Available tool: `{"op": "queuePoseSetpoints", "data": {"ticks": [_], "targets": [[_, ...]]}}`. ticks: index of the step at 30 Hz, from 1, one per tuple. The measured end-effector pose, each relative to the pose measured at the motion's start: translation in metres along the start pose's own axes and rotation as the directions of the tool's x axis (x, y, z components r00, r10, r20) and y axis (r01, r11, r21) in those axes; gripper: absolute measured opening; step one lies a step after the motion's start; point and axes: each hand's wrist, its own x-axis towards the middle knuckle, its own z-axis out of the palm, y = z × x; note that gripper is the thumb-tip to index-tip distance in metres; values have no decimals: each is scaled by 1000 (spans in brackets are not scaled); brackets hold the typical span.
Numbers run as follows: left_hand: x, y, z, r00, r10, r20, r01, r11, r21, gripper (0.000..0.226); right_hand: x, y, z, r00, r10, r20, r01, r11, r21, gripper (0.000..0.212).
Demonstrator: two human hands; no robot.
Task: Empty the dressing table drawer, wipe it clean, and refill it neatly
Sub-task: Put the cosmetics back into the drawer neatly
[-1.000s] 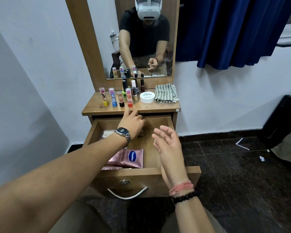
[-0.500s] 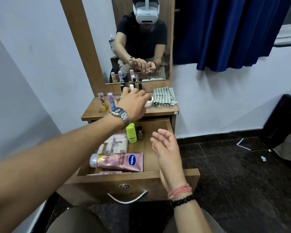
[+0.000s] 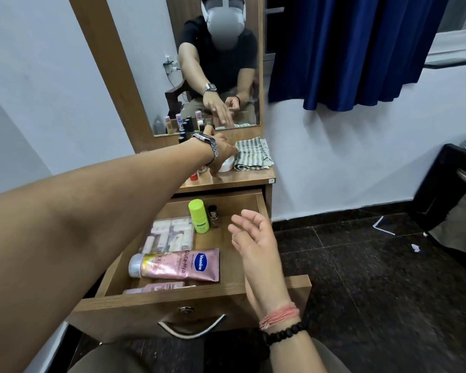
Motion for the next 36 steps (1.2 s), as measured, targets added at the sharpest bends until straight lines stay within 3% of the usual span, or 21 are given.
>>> {"op": "queuePoseSetpoints", "data": {"ticks": [13,16,20,23,28,36], "targets": [[-14,0,-16,997,33,-72,-23,991,134,63,-1,-5,1,999,31,-26,-28,996,86,30],[-32,-3,-26,983,59,-175,-45,996,84,62,-3,-7,2,997,50,-57,-41,988,148,30],[-66,6,-32,912,97,-399,-132,989,-61,56,-4,-10,0,989,109,-99,-76,953,293,29],[-98,18,-26,889,122,-441,-211,964,-159,62,-4,-13,-2,981,140,-133,-82,925,370,25],[-141,30,2,933,118,-341,-217,939,-267,67,-5,-14,0,979,142,-149,-79,929,362,22],[-172,21,79,996,80,32,-61,920,-386,74,-7,-15,-1,986,119,-120,-76,947,312,21]]}}
